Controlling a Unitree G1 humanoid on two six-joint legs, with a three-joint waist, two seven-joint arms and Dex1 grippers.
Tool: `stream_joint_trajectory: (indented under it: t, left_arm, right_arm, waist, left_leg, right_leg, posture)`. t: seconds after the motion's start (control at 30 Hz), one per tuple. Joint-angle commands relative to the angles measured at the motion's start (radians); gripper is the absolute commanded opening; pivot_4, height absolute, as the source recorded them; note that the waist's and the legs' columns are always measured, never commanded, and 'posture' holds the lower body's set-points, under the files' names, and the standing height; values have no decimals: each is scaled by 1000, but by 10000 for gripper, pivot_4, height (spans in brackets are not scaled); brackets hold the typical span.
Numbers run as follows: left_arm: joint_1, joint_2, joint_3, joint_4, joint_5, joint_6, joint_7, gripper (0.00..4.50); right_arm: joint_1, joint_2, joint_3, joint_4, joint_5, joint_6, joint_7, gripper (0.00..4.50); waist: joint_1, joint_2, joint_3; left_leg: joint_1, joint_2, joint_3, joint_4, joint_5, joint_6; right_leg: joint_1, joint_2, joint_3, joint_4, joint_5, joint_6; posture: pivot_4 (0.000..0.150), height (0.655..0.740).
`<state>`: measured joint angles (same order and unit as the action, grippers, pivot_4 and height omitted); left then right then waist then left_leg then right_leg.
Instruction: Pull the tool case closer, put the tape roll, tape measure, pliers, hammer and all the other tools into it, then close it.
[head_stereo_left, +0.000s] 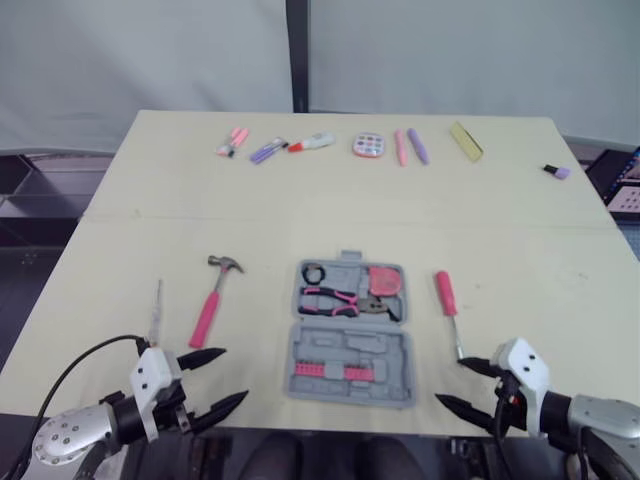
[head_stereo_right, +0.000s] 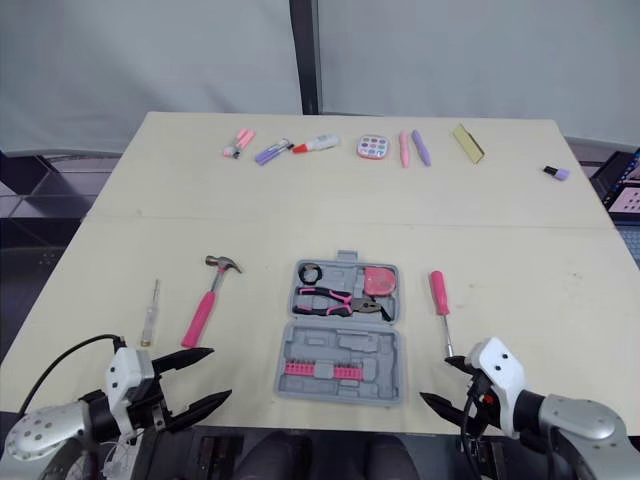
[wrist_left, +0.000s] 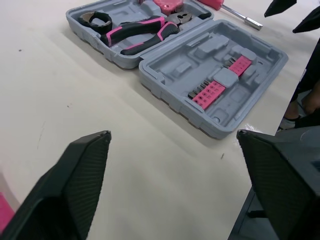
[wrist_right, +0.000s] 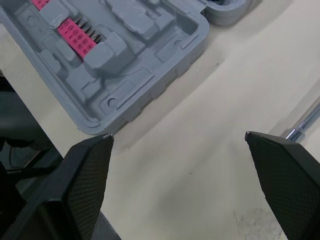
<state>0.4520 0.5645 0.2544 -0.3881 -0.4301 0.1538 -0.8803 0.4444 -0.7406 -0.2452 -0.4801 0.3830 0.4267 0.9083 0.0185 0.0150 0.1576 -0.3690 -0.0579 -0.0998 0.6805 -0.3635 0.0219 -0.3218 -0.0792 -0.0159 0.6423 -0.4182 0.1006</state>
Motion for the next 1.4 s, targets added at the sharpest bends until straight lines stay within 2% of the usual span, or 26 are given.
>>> stream_joint_trajectory:
  t: [0.03,0.13,0.2,0.4,0.57,0.7,0.83,1.0,1.1,1.3,1.4]
  left_arm:
    - [13,-46,30,-124,-90,116,125,44073]
    - [28,-97,71,-192,-128,222,269,44073]
    - [36,-120,87,-221,-151,260,315,44073]
    - [101,-168,139,-235,-175,252,353,44073]
    - [96,-217,192,-143,-150,213,400,44073]
    - [87,-227,184,-116,-136,183,399,44073]
    - [81,-215,222,-148,-117,233,486,44073]
    - [12,-163,304,-177,-125,438,665,44073]
    - [-101,-102,308,-154,-114,579,750,44073]
    - [-294,-36,275,-101,-91,734,808,44073]
    - [-354,-34,251,-100,-82,788,827,44073]
  right_arm:
    - [6,27,-94,-11,55,-166,72,45000]
    - [5,29,-129,-24,100,-226,122,45000]
    - [0,25,-130,-22,112,-243,138,45000]
    - [-29,36,-112,-12,137,-276,154,45000]
    - [-52,34,-79,5,121,-298,164,45000]
    - [-72,34,-54,26,109,-306,154,45000]
    - [-79,25,-57,55,108,-315,159,45000]
    - [-62,2,-80,83,105,-350,192,45000]
    - [-77,-1,-73,89,107,-357,185,45000]
    - [-77,-7,-83,90,102,-365,183,45000]
    - [-74,-7,-92,90,98,-370,174,45000]
  waist:
    - [2,0,0]
    - [1,0,0]
    - [2,0,0]
    - [3,0,0]
    - [5,0,0]
    - [5,-1,0]
    - [5,-1,0]
    - [5,-1,0]
    - [7,-1,0]
    - [5,-2,-1]
    - [4,-2,-1]
  left_leg:
    - [0,0,0,0,0,0]
    - [0,0,0,0,0,0]
    - [0,0,0,0,0,0]
    - [0,0,1,1,0,0]
    - [0,0,1,1,0,0]
    - [0,0,1,1,0,0]
    - [-1,0,1,1,0,0]
    - [0,0,1,1,0,0]
    - [0,0,1,1,0,0]
    - [1,-1,0,1,0,0]
    - [1,0,0,1,0,0]
  right_leg:
    - [0,0,0,0,0,0]
    - [0,0,0,0,0,0]
    - [1,1,0,0,0,0]
    - [1,1,0,0,0,0]
    - [1,1,0,-2,0,0]
    - [1,1,0,-4,0,0]
    - [1,1,0,-4,0,0]
    - [1,1,0,-4,0,0]
    - [1,1,0,-3,0,0]
    - [0,0,0,2,0,0]
    - [-1,1,0,3,0,0]
  posture:
    - [1500,7134]
    - [1500,7134]
    - [1500,7134]
    - [1500,7134]
    - [1500,7134]
    - [1500,7134]
    - [1500,7134]
    - [1500,7134]
    - [1500,7134]
    - [1500,7134]
    - [1500,7134]
